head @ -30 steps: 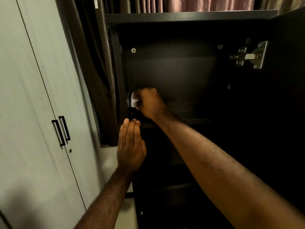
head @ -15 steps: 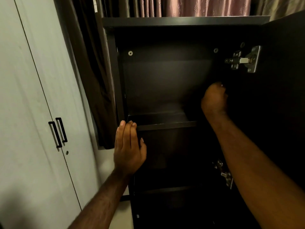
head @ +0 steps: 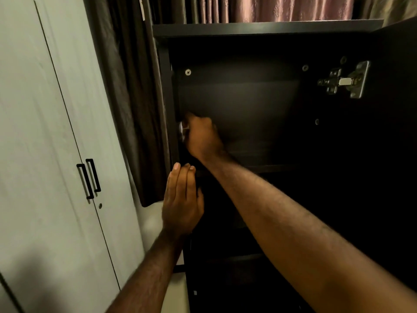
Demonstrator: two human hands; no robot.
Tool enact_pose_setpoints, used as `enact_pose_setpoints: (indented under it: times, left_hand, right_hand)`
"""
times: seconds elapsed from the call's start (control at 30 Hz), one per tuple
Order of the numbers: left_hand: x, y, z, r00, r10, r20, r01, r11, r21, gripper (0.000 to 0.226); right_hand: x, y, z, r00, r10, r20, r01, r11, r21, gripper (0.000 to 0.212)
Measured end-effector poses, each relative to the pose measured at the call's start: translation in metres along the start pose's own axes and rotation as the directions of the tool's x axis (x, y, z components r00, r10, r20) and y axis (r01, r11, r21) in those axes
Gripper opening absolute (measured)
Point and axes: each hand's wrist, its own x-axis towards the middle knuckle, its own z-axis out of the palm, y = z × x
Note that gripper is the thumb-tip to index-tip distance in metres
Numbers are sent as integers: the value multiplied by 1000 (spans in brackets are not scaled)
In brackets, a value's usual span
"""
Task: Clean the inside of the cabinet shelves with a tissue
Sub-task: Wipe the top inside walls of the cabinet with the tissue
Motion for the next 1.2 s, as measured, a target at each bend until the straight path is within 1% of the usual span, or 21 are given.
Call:
enact_pose_setpoints:
  times: [0.07, 0.13, 0.17, 0.23, 0.27, 0.3, 0.37, 0.4, 0.5, 0.53, 0.57, 0.67, 0.77, 0.8, 0.87, 0.97, 1.03, 1.07, 1.1, 1.17, 1.2]
  left_hand:
    - [0, 0, -2, 1000, 2, 6, -2, 1000, -13, 70]
    - [1, 2, -3, 1000, -11, 16, 12, 999, -33, 72]
    - [1, 3, -3, 1000, -22, 22, 23, 999, -41, 72]
    - [2, 5, -2, 999, -44, 32, 45, 998, -52, 74]
    - [2, 6, -2, 998, -53, 37, 55, 997, -55, 74]
    - [2, 7, -2, 997, -62, 40, 64, 996, -55, 74]
    - [2, 9, -2, 997, -69, 46, 71, 996, -47, 73]
    - [2, 9, -2, 997, -68, 47, 70, 997, -40, 73]
    - [2, 9, -2, 997, -64, 33, 65, 998, -8, 71]
    - [2, 10, -2, 998, -63, 29, 63, 998, -1, 71]
    - [2, 10, -2, 998, -63, 27, 63, 998, 0, 71]
    - [3, 10, -2, 998, -59, 17, 59, 998, -9, 71]
    - [2, 7, -2, 1000, -31, 5, 31, 1000, 0, 72]
    - [1, 6, -1, 1000, -17, -1, 17, 1000, 10, 72]
    - [0, 5, 0, 1000, -6, -15, 6, 1000, 19, 71]
    - [0, 3, -1, 1000, -1, -16, 1, 1000, 8, 69]
    - [0, 3, -1, 1000, -7, -14, 7, 1000, -8, 69]
    - [1, 4, -2, 1000, -13, -7, 13, 1000, -20, 70]
    - [1, 4, -2, 1000, -19, 1, 19, 999, -27, 71]
    - [1, 7, -2, 1000, -24, 17, 24, 999, -23, 72]
    - [1, 9, -2, 999, -27, 21, 27, 999, -18, 71]
  right_hand:
    - [1, 15, -10, 997, 19, -80, -19, 1000, 11, 12]
    - [2, 37, -31, 972, 85, -219, -92, 995, -24, 12]
    - [2, 50, -45, 941, 138, -308, -156, 987, -34, 14]
    - [2, 79, -74, 840, 257, -478, -321, 945, -56, 23]
    - [1, 97, -86, 788, 312, -530, -400, 915, -57, 26]
    - [-1, 113, -97, 745, 368, -556, -469, 882, -44, 27]
    - [-6, 135, -109, 697, 468, -544, -574, 818, -31, 29]
    - [-9, 142, -112, 682, 501, -534, -603, 797, -23, 31]
    - [-9, 136, -112, 630, 567, -531, -619, 779, 97, 32]
    - [-8, 127, -110, 630, 563, -535, -607, 786, 112, 30]
    - [-4, 116, -107, 651, 532, -541, -573, 813, 110, 27]
    - [9, 75, -87, 791, 357, -497, -368, 926, 79, 18]
    - [18, 29, -50, 933, 146, -329, -110, 986, 127, 14]
    - [18, 15, -36, 964, 69, -256, -44, 994, 104, 16]
    - [17, -2, -14, 988, -53, -145, 56, 998, 15, 22]
    - [13, -1, -14, 979, -148, -143, 147, 989, -16, 22]
    - [14, 14, -30, 964, -132, -231, 140, 990, 17, 16]
    - [17, 26, -42, 947, -70, -314, 80, 997, 20, 14]
    - [19, 40, -55, 912, 14, -410, -14, 1000, 3, 14]
    - [23, 80, -87, 799, 194, -569, -237, 972, -2, 18]
    - [22, 101, -101, 748, 278, -603, -331, 943, 24, 20]
